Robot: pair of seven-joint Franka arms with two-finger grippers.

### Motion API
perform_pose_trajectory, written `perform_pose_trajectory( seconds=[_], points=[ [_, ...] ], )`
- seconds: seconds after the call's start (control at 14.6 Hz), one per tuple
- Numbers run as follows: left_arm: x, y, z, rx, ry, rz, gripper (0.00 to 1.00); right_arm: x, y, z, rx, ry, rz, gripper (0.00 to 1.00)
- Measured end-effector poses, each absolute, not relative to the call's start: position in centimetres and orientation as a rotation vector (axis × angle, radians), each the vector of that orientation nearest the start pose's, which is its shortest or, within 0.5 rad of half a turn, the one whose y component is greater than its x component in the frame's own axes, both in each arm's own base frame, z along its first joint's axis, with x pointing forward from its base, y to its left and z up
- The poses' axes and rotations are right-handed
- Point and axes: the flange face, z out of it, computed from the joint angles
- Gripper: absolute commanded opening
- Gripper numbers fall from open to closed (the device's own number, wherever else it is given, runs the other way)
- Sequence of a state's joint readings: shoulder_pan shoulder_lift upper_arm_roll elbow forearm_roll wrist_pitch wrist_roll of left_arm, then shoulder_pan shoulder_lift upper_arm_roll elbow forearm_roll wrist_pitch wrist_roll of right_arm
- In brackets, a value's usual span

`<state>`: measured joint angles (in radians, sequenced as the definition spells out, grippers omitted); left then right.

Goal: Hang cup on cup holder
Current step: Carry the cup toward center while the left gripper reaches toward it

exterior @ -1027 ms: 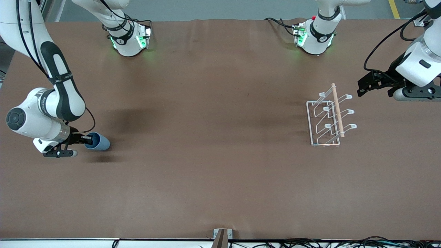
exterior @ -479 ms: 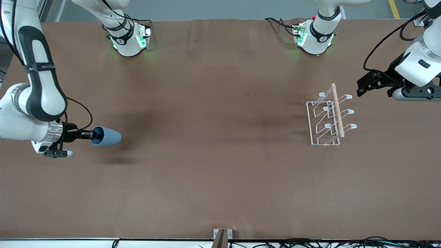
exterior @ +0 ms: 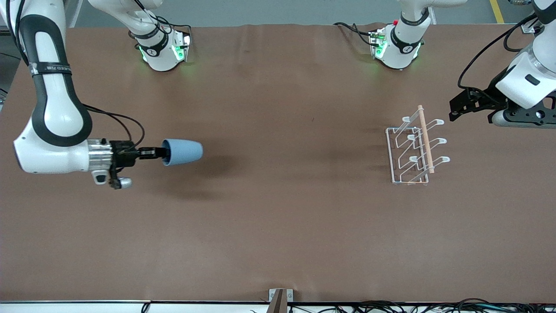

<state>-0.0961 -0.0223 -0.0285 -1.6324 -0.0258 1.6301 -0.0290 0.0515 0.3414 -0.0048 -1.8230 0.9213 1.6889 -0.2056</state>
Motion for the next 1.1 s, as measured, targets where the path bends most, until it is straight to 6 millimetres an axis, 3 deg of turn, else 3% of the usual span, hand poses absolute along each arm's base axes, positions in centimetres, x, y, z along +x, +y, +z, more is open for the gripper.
perform_pose_trajectory(
  seconds=[0.21, 0.34, 0.48, 0.75, 1.1],
  points=[
    [54.6, -9.2, 61.1, -3.143, 0.395, -0.026, 1.0, 57.9, 18.2, 36.1, -2.118, 0.024, 0.498, 0.01],
    [54.1, -13.0, 60.6, -3.112, 0.597, -0.011, 1.0, 56.5, 22.8, 36.4, -2.078, -0.02, 0.538, 0.01],
    [53.3, -18.0, 59.8, -3.083, 0.758, 0.005, 1.0, 55.4, 26.0, 36.6, -2.024, -0.033, 0.565, 0.02],
    [51.0, -27.9, 57.7, -3.101, 1.031, 0.061, 1.0, 54.0, 29.6, 37.0, -1.906, -0.012, 0.593, 0.01],
    [50.4, -36.0, 54.9, -3.192, 1.276, 0.164, 1.0, 52.1, 32.1, 36.1, -1.832, 0.022, 0.641, 0.01]
  ],
)
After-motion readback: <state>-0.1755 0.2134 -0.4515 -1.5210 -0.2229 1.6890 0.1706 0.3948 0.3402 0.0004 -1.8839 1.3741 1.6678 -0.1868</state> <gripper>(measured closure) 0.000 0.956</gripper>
